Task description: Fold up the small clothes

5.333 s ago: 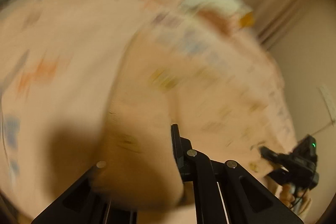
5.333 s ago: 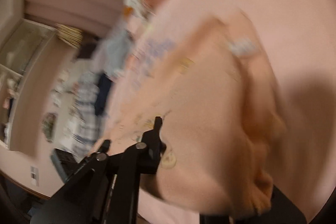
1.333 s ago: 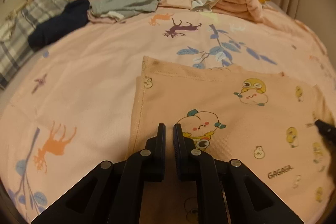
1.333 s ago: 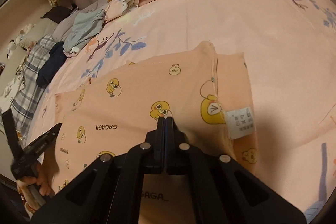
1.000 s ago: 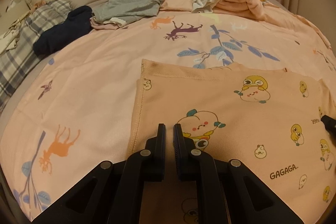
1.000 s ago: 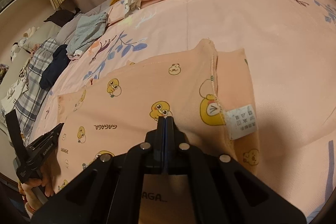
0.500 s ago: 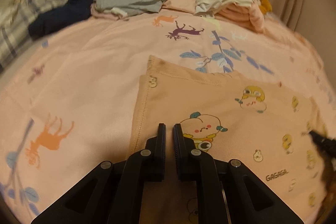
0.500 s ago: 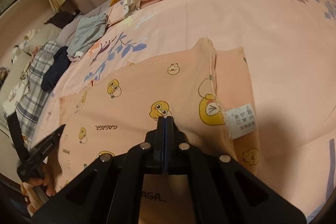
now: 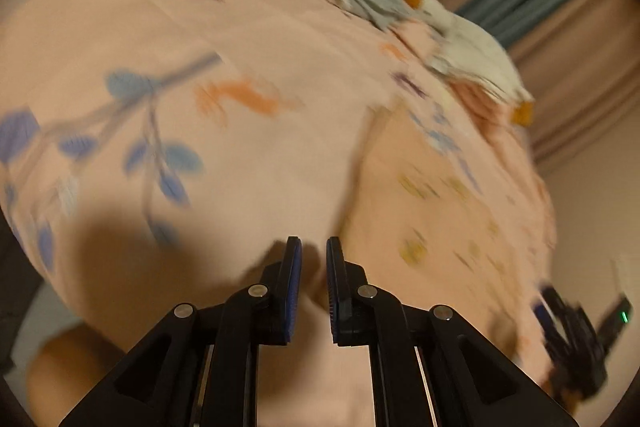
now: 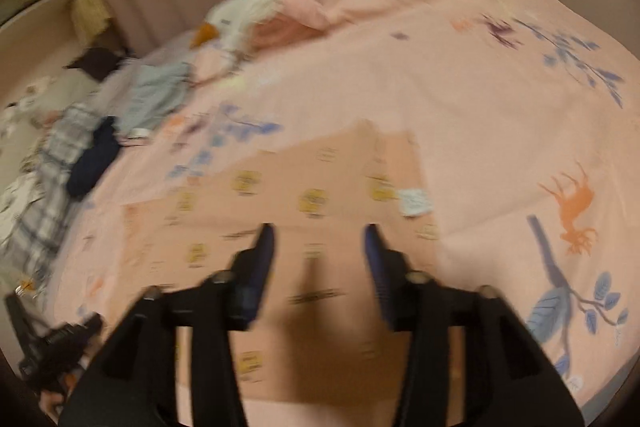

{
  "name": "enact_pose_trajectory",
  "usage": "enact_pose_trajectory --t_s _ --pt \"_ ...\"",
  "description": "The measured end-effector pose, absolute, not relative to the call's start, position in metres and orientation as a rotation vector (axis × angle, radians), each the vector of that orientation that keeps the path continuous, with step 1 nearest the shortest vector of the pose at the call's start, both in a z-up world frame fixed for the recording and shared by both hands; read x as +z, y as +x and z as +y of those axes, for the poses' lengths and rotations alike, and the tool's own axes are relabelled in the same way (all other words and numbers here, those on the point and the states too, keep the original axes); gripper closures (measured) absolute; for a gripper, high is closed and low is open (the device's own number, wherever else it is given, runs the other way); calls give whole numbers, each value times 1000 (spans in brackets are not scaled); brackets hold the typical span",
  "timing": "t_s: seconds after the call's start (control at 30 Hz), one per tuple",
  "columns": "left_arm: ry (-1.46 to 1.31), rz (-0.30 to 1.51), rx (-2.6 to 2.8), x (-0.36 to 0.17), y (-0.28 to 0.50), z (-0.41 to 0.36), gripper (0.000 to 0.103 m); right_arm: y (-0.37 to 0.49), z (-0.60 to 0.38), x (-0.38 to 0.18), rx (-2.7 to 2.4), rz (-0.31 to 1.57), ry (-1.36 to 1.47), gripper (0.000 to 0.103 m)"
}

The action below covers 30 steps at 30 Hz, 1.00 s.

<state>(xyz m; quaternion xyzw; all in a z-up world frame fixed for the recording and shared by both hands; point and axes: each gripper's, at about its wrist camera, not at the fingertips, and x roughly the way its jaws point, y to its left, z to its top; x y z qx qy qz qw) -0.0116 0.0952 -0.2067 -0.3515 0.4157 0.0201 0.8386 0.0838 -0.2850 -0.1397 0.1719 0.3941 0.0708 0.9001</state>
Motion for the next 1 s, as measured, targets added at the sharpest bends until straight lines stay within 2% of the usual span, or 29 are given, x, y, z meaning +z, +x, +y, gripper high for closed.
enact_pose_trajectory --t_s 0.07,0.1,0.13,0.23,0.53,0.63,0.73,0.93,1.0 --pt "-782 879 -42 -207 -17 81 87 83 -278 -138 183 818 365 51" --pt "-811 888 -85 -210 -18 73 73 85 -275 -139 189 826 362 51" --pt "-832 893 -102 -213 -17 70 66 85 -273 -141 191 834 362 51" --pt "-882 923 -148 -226 -10 57 66 90 -271 -151 208 886 388 51" --pt "-1086 789 -202 -246 3 66 63 93 -278 -160 213 923 431 51" --pt "-1026 737 -232 -239 12 59 63 96 -279 -164 241 938 453 51" --pt "-934 764 -251 -235 23 49 63 99 -277 -169 274 957 450 51" --pt "-1032 864 -161 -238 -8 66 63 107 -282 -177 259 987 439 51" --pt "-1061 822 -64 -236 -20 83 63 109 -285 -180 258 996 445 51"
